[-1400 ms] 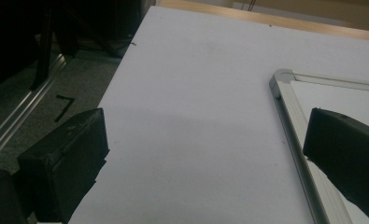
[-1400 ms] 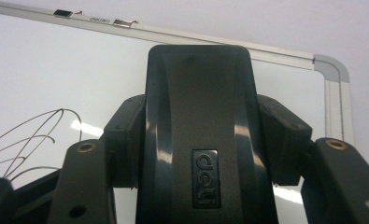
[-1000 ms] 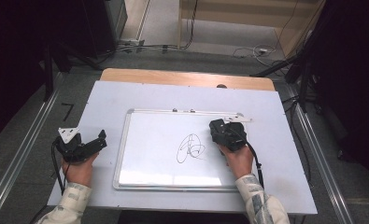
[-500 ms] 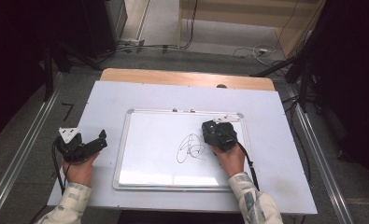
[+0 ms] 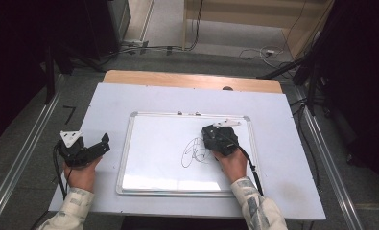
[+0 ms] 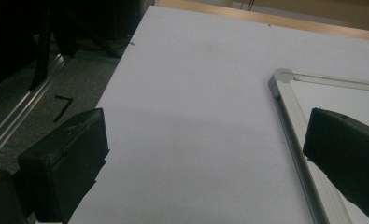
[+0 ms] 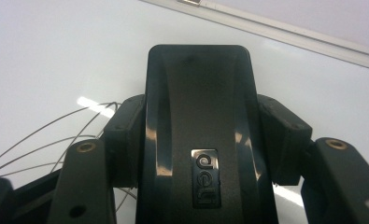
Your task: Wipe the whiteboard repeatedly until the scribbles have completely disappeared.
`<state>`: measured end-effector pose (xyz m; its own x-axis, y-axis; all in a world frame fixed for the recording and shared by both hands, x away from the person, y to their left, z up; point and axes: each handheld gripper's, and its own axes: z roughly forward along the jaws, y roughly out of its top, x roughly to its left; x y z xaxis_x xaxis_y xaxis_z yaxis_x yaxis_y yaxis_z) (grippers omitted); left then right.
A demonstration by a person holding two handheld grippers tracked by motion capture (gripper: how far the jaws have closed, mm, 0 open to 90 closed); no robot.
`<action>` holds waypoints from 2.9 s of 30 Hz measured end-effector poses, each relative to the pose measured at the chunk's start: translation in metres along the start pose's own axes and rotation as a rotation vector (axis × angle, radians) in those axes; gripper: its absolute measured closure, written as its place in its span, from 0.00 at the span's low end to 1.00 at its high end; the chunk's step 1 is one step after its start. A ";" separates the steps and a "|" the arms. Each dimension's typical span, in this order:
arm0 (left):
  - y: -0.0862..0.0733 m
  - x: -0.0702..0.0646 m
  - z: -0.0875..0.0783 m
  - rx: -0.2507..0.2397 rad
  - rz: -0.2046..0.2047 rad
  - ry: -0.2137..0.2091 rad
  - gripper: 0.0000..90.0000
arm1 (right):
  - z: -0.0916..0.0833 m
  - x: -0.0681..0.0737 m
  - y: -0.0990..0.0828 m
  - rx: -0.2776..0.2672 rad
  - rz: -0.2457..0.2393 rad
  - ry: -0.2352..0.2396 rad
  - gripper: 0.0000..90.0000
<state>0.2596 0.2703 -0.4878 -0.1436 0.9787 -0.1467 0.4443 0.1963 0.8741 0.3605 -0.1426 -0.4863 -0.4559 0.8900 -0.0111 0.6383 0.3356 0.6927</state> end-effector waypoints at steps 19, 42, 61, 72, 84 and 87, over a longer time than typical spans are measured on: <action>0.000 0.000 0.000 -0.001 0.000 -0.002 0.01 | 0.001 0.002 -0.003 -0.018 0.002 0.003 0.42; 0.000 -0.002 -0.001 -0.002 0.008 -0.004 0.01 | 0.001 0.013 -0.004 -0.008 -0.042 0.026 0.44; 0.001 -0.003 -0.001 -0.003 0.007 -0.009 0.01 | 0.000 0.047 -0.007 -0.008 -0.087 0.060 0.44; 0.001 -0.002 -0.001 -0.002 0.004 -0.009 0.01 | 0.000 0.052 -0.006 -0.001 -0.112 0.075 0.44; 0.000 0.001 -0.003 -0.004 -0.001 -0.009 0.01 | 0.003 0.022 -0.002 0.003 -0.063 0.028 0.44; 0.001 0.001 -0.003 -0.005 -0.002 -0.008 0.01 | 0.003 0.015 -0.001 0.003 -0.054 0.022 0.44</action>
<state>0.2573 0.2709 -0.4861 -0.1372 0.9788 -0.1522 0.4399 0.1979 0.8760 0.3551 -0.1286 -0.4897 -0.5028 0.8638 -0.0328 0.6144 0.3838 0.6893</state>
